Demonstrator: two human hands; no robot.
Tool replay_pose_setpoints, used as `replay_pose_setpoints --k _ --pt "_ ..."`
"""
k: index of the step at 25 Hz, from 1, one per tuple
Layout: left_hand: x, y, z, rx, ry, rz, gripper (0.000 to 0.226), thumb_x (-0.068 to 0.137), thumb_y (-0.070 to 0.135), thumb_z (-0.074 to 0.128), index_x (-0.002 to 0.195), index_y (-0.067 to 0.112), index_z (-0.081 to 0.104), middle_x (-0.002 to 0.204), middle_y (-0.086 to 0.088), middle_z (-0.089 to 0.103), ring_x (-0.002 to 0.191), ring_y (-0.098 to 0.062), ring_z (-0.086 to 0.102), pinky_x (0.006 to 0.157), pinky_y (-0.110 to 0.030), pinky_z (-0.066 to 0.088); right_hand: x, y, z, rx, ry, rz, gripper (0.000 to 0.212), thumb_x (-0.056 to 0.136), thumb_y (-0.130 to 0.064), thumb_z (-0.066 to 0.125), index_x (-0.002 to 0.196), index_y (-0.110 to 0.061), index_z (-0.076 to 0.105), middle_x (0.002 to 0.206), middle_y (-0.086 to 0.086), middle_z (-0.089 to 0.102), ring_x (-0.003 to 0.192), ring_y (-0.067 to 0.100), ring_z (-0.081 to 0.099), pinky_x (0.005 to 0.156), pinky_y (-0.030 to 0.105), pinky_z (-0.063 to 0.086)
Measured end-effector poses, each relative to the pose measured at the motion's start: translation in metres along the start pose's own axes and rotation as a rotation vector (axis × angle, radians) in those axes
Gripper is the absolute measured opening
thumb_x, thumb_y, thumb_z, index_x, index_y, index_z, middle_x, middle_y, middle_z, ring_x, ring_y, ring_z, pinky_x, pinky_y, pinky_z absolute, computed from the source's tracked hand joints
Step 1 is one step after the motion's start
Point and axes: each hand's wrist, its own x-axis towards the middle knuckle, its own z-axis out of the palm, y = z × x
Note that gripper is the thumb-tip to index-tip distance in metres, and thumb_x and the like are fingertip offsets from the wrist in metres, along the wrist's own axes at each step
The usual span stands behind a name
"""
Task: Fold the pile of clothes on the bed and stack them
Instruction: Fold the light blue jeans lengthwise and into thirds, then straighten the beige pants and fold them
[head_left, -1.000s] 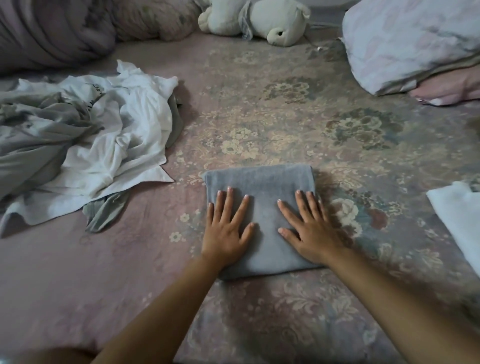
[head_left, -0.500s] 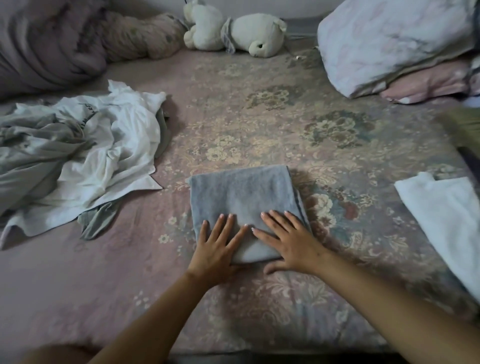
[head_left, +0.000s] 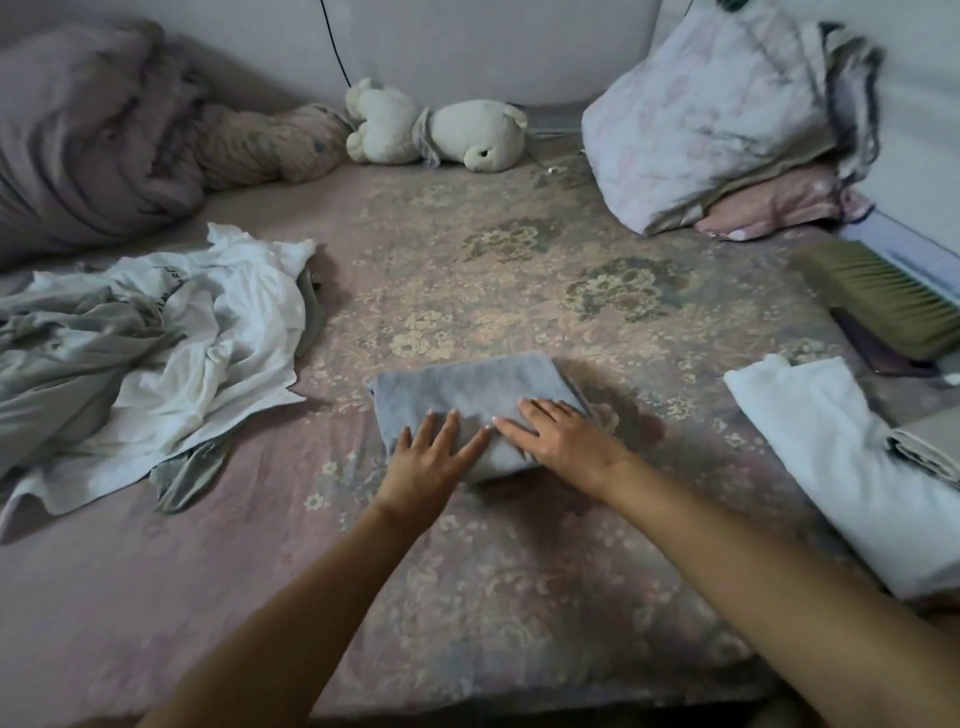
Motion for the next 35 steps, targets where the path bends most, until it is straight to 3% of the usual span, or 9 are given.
replay_pose_setpoints --k 4,9,15,18,21,24,28,33,35 --pt "0.104 -0.002 -0.066 0.043 0.152 0.024 0.094 0.057 0.007 0.080 0.140 0.021 0.037 0.121 -0.027 0.058 0.099 -0.047 0.060 0.071 -0.054 0.055 0.002 0.106 -0.049 -0.125 0.005 0.161 0.060 0.068 0.002 0.056 0.125 -0.016 0.062 0.099 0.021 0.066 0.080 0.036 0.068 0.057 0.040 0.058" --pt "0.260 0.027 -0.141 0.137 0.131 0.020 0.073 0.096 0.018 0.044 0.152 0.030 0.000 0.152 -0.018 0.019 0.132 -0.039 0.033 0.100 -0.051 0.040 -0.016 0.260 -0.084 -0.195 0.065 0.223 0.073 0.070 0.014 0.062 0.135 -0.018 0.052 0.099 0.027 0.062 0.080 0.044 0.065 0.053 0.050 0.056" --pt "0.384 0.089 -0.104 0.173 0.445 0.032 0.045 0.096 0.011 0.030 0.135 0.027 0.042 0.111 -0.025 0.064 0.090 -0.044 0.064 0.066 -0.054 0.053 -0.059 0.367 -0.053 -0.344 0.250 0.245 0.042 0.083 -0.005 0.044 0.118 -0.013 0.067 0.103 0.022 0.067 0.087 0.035 0.068 0.069 0.041 0.057" --pt "0.372 0.151 -0.031 -0.045 0.157 0.104 0.054 0.092 0.019 0.036 0.145 0.027 0.036 0.134 -0.026 0.049 0.120 -0.044 0.050 0.090 -0.064 0.041 -0.107 0.342 0.014 -0.109 -0.080 0.355 0.050 0.085 -0.013 0.045 0.135 -0.016 0.053 0.131 0.021 0.055 0.117 0.034 0.057 0.093 0.043 0.048" --pt "0.345 0.191 0.037 -0.276 -0.204 0.143 0.070 0.086 0.049 0.025 0.152 0.026 0.017 0.158 -0.015 0.010 0.146 -0.031 0.010 0.110 -0.064 0.005 -0.132 0.300 0.057 0.333 -0.776 0.689 0.075 0.093 -0.047 0.047 0.152 -0.027 0.004 0.160 0.009 -0.004 0.147 0.025 -0.003 0.117 0.046 0.007" --pt "0.334 0.185 0.069 -0.275 0.034 0.151 0.067 0.081 0.057 0.034 0.140 0.026 0.043 0.144 -0.014 0.045 0.134 -0.033 0.041 0.107 -0.061 0.027 -0.131 0.285 0.077 0.486 -0.749 0.788 0.078 0.089 -0.069 0.033 0.149 -0.041 -0.008 0.157 0.003 -0.023 0.143 0.024 -0.024 0.113 0.054 -0.010" --pt "0.328 0.183 0.071 -0.288 0.064 0.165 0.059 0.083 0.051 0.044 0.134 0.023 0.049 0.136 -0.016 0.053 0.131 -0.031 0.037 0.104 -0.055 0.024 -0.123 0.269 0.076 0.412 -0.755 0.825 0.070 0.090 -0.070 0.021 0.148 -0.044 -0.010 0.156 0.004 -0.025 0.142 0.028 -0.027 0.111 0.058 -0.015" --pt "0.271 0.123 0.077 -0.325 0.080 -0.063 0.063 0.088 0.050 0.038 0.133 0.008 0.052 0.135 -0.018 0.053 0.126 -0.034 0.050 0.106 -0.049 0.025 -0.085 0.191 0.067 0.309 -0.435 0.715 0.078 0.088 -0.069 0.000 0.151 -0.027 0.021 0.157 0.016 0.016 0.145 0.034 0.014 0.112 0.059 0.011" --pt "0.201 0.059 0.089 -0.255 0.041 -0.182 0.066 0.096 0.054 0.023 0.132 0.007 0.051 0.135 -0.021 0.052 0.131 -0.034 0.043 0.110 -0.045 0.018 -0.058 0.138 0.078 0.371 -0.397 0.616 0.069 0.090 -0.064 0.017 0.137 -0.024 0.048 0.141 0.017 0.047 0.133 0.036 0.038 0.105 0.058 0.027"
